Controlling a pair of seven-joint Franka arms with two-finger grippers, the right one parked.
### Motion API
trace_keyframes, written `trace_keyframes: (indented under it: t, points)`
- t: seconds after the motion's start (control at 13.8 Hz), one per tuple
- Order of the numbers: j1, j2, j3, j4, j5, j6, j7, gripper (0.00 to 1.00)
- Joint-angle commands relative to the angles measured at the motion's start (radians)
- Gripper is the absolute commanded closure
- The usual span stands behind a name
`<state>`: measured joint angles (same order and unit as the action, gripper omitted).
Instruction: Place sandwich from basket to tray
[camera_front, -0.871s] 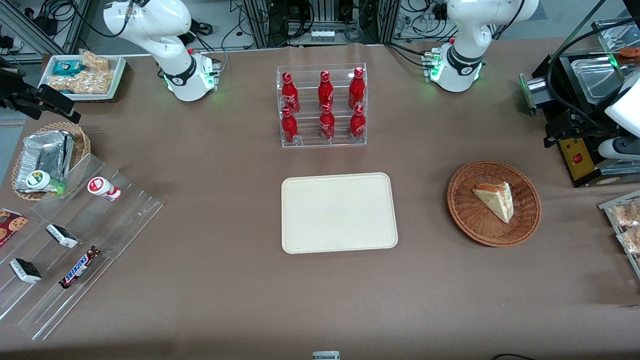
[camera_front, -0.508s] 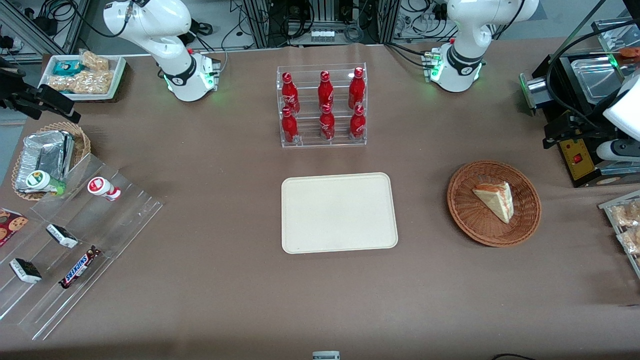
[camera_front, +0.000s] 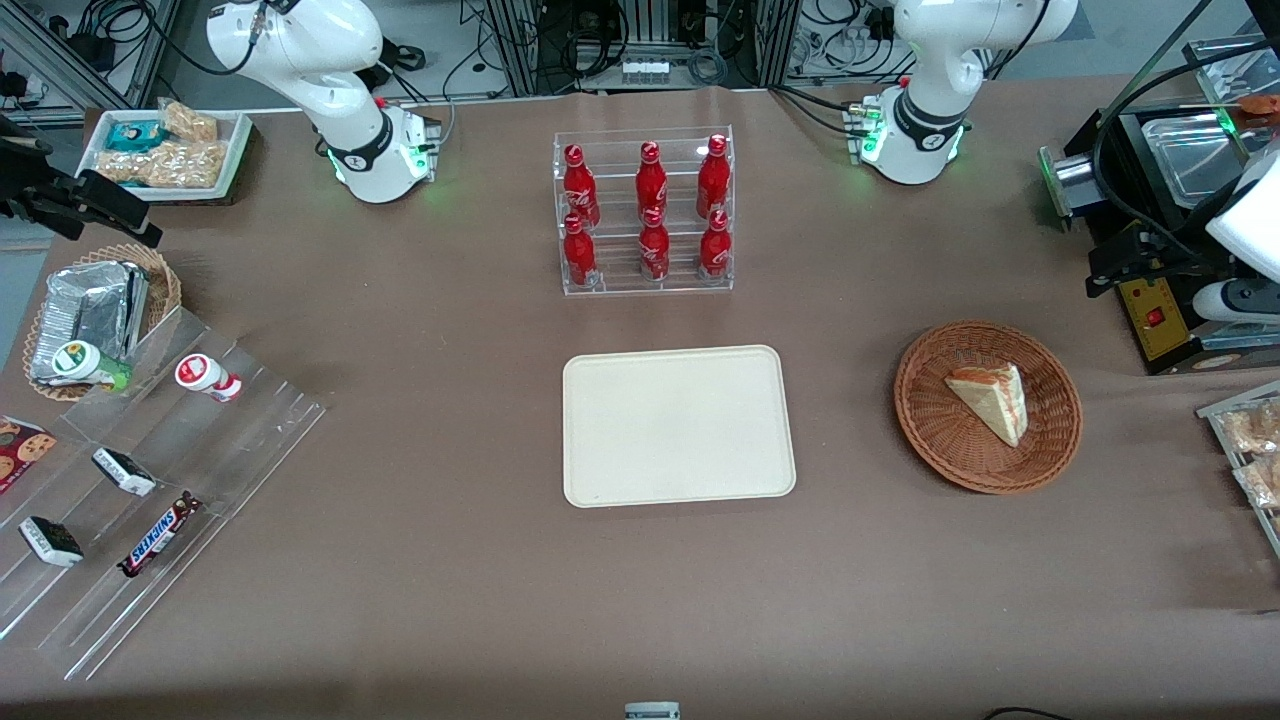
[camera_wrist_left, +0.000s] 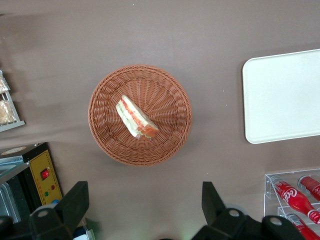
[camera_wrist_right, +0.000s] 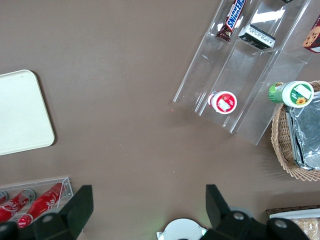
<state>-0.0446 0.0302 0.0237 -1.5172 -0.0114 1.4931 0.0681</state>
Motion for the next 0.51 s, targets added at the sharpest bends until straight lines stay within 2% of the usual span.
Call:
trace_keyframes:
  t: [0.0, 0.22, 0.44]
  points:
    - [0.000, 0.013, 0.001, -0.004, -0.007, -0.008, 0.004, 0.00]
    - [0.000, 0.036, 0.002, -0.056, -0.004, -0.005, -0.001, 0.00]
    - [0.000, 0.130, 0.002, -0.070, 0.019, 0.004, -0.034, 0.00]
